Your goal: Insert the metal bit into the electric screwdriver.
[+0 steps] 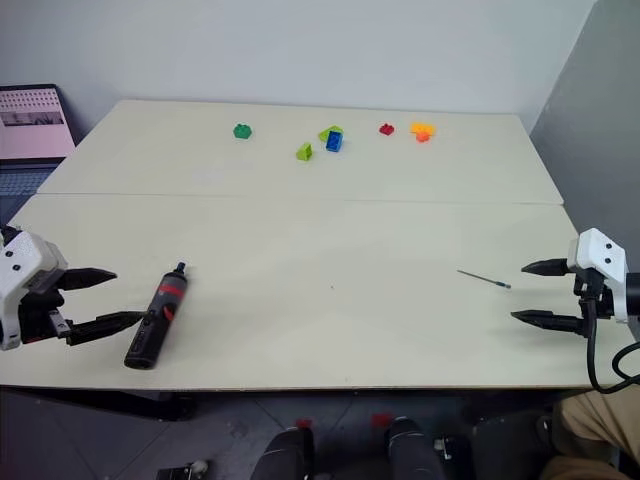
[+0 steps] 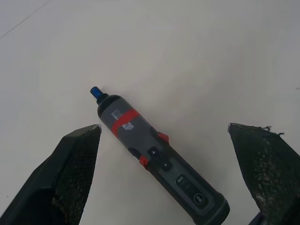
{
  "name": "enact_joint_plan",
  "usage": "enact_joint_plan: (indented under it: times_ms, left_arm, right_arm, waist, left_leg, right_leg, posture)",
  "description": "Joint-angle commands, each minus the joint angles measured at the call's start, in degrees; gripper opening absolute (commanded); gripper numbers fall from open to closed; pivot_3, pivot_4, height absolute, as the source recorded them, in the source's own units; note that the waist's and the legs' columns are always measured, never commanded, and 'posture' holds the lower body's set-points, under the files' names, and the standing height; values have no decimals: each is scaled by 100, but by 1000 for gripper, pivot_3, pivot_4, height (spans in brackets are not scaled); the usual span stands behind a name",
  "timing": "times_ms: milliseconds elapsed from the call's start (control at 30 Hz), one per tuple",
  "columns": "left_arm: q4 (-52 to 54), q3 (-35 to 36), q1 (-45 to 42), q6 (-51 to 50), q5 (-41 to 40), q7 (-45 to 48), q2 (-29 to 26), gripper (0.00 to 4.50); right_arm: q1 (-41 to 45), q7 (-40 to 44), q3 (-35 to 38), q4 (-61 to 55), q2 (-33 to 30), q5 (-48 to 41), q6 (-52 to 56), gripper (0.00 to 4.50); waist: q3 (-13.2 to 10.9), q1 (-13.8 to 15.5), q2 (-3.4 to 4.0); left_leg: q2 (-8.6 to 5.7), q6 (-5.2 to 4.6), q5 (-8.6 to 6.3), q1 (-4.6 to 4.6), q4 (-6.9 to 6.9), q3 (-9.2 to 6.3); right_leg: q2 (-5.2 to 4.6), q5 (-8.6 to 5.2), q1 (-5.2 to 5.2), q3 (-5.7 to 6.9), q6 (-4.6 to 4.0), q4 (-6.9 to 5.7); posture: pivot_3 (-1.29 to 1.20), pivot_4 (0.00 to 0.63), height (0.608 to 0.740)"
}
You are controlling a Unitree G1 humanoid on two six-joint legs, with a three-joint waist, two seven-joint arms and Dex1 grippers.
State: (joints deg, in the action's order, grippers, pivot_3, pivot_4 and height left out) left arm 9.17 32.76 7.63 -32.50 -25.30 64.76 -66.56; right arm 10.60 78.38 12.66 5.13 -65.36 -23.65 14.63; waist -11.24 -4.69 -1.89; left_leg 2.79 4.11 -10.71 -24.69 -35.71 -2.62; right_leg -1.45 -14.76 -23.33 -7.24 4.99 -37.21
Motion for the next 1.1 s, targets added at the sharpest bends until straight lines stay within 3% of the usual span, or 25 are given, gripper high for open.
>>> enact_joint_plan:
  times_ms: [33, 600, 967, 1100]
  left_arm:
    - [28, 66, -75, 49, -2, 80, -40, 4492]
    - [230, -36, -375, -769, 319, -1142, 278, 4492]
    - [546, -103, -614, -1932, 33, -1613, 364, 4492]
    - [423, -273, -1288, -2823, -264, -1933, 359, 4492]
  right_arm:
    - [58, -33, 189, -112, -44, -3, -65, 4500]
    - [162, -158, 50, -148, 170, 28, -172, 4500]
    - [290, -236, -2, -352, 416, -71, -49, 4500]
    - [469, -179, -50, -581, 513, -268, 134, 4500]
  waist:
    - [0, 0, 0]
    - [0, -1, 0]
    - [1, -6, -1]
    - [0, -2, -2]
  left_leg:
    - [0, 0, 0, 0, -1, 0]
    - [0, 0, 0, 0, -8, -3]
    - [-1, -1, 1, 10, -27, -6]
    - [-1, -2, 3, 16, -30, -11]
  right_leg:
    - [0, 0, 0, 0, 0, 0]
    - [3, 2, 4, 0, 3, -12]
    - [7, 2, 3, -3, 5, -48]
    - [9, 2, 4, -1, 5, -60]
  posture:
    - [0, 150, 740]
    - [0, 150, 740]
    - [0, 150, 740]
    - [0, 150, 740]
